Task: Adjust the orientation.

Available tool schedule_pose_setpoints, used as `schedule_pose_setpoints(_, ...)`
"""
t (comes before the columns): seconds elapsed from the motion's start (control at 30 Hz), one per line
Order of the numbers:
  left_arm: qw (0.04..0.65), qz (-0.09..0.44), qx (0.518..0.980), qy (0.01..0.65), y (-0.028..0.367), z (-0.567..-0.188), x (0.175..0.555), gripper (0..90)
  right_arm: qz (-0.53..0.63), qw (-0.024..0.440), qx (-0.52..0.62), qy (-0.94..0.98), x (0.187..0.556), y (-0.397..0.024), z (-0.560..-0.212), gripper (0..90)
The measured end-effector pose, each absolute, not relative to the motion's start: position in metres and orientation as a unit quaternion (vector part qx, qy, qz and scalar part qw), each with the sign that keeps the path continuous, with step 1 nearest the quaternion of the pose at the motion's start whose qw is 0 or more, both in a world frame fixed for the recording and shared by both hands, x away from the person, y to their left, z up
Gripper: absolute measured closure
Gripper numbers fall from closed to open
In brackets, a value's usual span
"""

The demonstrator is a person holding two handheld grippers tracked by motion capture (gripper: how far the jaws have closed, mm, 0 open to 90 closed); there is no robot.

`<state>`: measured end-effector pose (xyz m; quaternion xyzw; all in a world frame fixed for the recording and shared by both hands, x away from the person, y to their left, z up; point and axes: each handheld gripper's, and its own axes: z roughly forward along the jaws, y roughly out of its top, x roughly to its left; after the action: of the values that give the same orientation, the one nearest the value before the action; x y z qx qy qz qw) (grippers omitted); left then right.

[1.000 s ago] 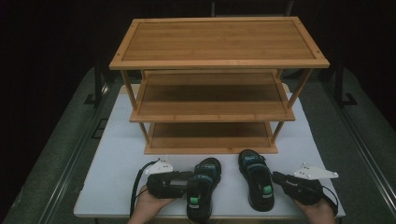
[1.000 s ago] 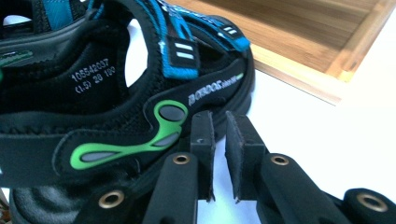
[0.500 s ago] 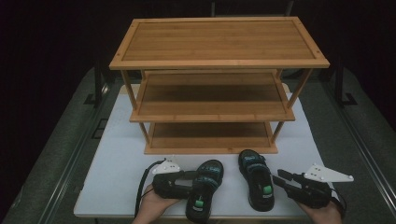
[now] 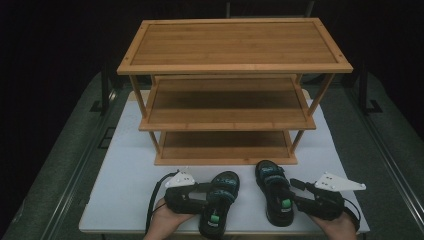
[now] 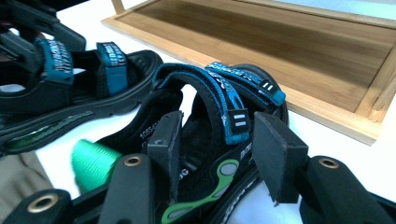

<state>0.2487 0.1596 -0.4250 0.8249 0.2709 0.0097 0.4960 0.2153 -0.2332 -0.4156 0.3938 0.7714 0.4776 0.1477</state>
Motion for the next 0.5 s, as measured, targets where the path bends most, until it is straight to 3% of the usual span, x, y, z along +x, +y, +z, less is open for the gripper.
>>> schedule_pose_setpoints(0.3, 0.483, 0.029, 0.831, 0.274, 0.159, -0.423, 0.246, 52.0, 0.431, 0.17, 0.416, 0.783, 0.221, -0.215, -0.417, 55.7)
schedule_pose_setpoints(0.5, 0.479, 0.038, 0.833, 0.274, 0.16, -0.42, 0.245, 60.9, 0.417, 0.186, 0.418, 0.785, 0.221, -0.213, -0.418, 66.8)
